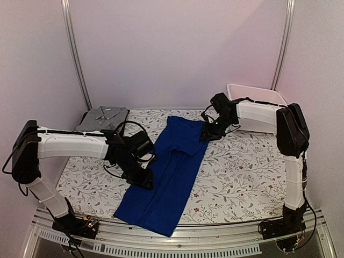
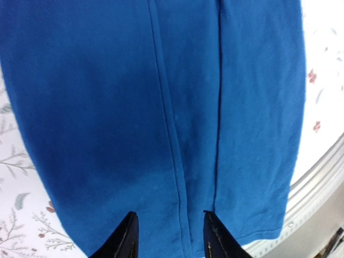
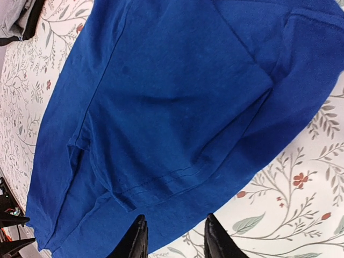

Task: Fold and stack the mixed laundry pile
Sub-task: Rotate the rectangle-folded T-shirt at the center of the board.

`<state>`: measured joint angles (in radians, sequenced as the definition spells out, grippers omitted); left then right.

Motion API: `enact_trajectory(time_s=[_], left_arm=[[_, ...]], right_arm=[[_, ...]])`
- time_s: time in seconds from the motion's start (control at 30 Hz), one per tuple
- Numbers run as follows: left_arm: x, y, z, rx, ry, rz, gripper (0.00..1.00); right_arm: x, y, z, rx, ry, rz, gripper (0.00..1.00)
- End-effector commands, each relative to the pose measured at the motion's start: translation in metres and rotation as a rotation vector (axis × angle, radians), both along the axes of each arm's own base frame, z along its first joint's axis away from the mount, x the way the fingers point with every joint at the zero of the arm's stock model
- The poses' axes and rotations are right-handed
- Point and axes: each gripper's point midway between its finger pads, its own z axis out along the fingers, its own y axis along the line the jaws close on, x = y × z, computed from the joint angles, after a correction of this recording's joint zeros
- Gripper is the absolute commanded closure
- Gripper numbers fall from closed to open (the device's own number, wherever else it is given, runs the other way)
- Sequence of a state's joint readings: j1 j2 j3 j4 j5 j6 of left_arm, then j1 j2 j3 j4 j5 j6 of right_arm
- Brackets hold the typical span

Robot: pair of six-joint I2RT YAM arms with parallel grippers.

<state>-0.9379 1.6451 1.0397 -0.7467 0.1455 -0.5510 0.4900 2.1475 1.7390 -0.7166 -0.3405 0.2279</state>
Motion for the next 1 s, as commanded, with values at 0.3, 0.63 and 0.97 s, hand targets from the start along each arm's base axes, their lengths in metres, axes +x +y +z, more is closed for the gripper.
enact_trajectory(time_s=[0.3, 0.63, 0.97], left_arm=[[0.082, 0.031, 0.056, -0.139, -0.149, 0.233, 0.59], [0.097, 0.035, 0.053, -0.142, -0.179, 0.291, 0.59], [0.114, 0.011, 0.041, -0.222, -0.197, 0.262, 0.59]], right_arm=[[-0.007, 0.005, -0.078, -0.143, 0.077, 0.008, 0.83], [0.086, -0.023, -0.092, -0.156, -0.033, -0.071, 0.91], [0.144, 0.014, -0.020, 0.056, -0.241, -0.040, 0.79]])
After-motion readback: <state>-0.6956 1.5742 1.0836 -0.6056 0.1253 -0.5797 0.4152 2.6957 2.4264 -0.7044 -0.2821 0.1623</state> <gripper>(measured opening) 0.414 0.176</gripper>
